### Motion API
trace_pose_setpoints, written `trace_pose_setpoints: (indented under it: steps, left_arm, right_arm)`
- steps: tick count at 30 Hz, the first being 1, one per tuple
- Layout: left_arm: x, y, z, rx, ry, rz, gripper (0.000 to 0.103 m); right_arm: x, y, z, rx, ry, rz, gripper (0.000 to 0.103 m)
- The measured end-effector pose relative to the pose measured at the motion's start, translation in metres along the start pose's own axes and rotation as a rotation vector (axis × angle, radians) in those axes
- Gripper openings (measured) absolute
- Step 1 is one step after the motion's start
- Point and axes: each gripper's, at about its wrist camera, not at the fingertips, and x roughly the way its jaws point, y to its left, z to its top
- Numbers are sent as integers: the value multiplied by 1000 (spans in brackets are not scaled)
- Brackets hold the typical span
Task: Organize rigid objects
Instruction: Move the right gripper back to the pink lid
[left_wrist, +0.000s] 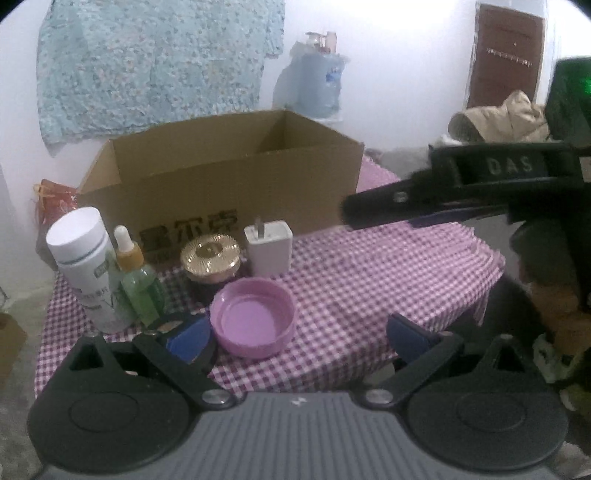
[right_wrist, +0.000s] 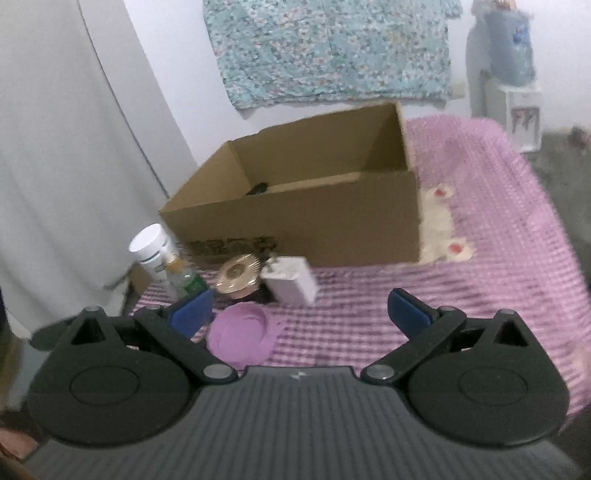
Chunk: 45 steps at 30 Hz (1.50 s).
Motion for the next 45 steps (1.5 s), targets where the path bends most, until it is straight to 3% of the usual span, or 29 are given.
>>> trace_pose_setpoints:
  steps: [3,5,8,12,16,24,28,35,40,45]
  left_arm:
    - [6,-2,-3,9,21,6,99]
    - [12,-3,-4,10,46,16,92]
    - [20,-3,-6,3,85,32,81]
    - [27,0,-6,-12,109,32,80]
    - [34,4,-6,-27,130,36,80]
    - [42,2,-4,-34,141,5,81]
    - [43,-7,-2,-20,138,-57,81]
    - [49,-32,4,49,118,-133,80]
    - [42,-31,4,56,108,-98,80]
    - [36,-15,3,46,86,14,80]
  right_arm:
    - [16,1,-6,23,38,41,101]
    - [27,3,-9,19,65,48,100]
    - [41,5,-7,31,107,70,89]
    - [57,6,-6,44,157,96,69]
    - [70,8,-7,47,190,121,62]
    - [86,8,-8,67,224,152,60]
    - [81,1,-9,89,231,168,60]
    - [56,-26,-13,123,206,106,60]
    - [44,-42,-11,159,176,81,61]
    - [49,-43,-8,162,175,103,61]
